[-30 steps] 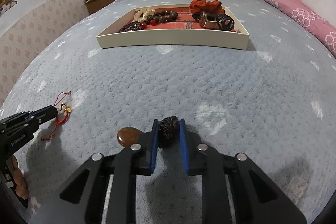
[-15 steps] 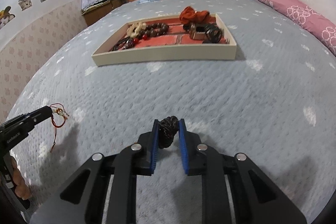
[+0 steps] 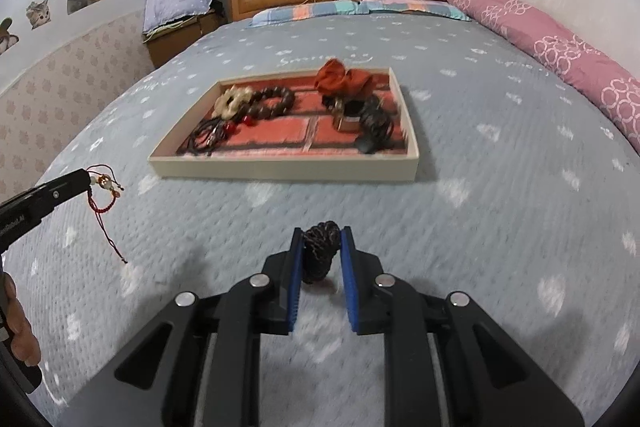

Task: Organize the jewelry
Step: 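Carry the red charm and brown pendant into the tray and lower them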

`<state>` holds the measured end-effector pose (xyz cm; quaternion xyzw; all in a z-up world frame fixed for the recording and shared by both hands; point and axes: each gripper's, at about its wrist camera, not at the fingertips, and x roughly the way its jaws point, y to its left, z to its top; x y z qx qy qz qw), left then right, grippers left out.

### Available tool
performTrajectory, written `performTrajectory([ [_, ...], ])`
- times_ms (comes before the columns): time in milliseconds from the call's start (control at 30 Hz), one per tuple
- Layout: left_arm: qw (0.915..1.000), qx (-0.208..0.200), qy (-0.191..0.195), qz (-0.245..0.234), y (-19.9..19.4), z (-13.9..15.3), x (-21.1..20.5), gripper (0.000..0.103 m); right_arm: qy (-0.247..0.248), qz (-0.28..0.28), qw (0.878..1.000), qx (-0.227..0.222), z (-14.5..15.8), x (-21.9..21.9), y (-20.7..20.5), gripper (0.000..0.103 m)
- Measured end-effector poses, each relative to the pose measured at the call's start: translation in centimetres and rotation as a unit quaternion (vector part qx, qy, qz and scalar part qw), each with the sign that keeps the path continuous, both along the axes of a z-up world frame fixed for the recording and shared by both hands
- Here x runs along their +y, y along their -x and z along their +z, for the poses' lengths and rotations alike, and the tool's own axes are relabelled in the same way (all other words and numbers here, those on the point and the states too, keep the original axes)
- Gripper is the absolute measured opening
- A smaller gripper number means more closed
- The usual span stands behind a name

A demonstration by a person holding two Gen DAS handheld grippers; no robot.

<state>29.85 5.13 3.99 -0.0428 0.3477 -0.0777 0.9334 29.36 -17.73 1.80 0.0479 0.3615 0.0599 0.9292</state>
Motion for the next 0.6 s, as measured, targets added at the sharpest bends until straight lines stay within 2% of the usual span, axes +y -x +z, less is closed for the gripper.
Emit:
performTrajectory([
  [167,0.9998,-0.004,-0.017,-0.004,-2.8,0.7,-1.2,0.006,0.009,-0.001,1.000,-0.017,1.7,-0.2,-2.6,0.019],
  [333,0.9999,-0.006,-0.016,-0.001,-6.1,0.9,-1.8,0.007,0.007,-0.002,1.000,-0.029,3.1,-0.1,-6.0,0.019],
  [600,0.9999,0.006,-0.012,0.005,-11.7,-0.2,-2.6,0.007,0.014,0.000,1.000,-0.023,2.3,1.3,-11.6,0.019],
])
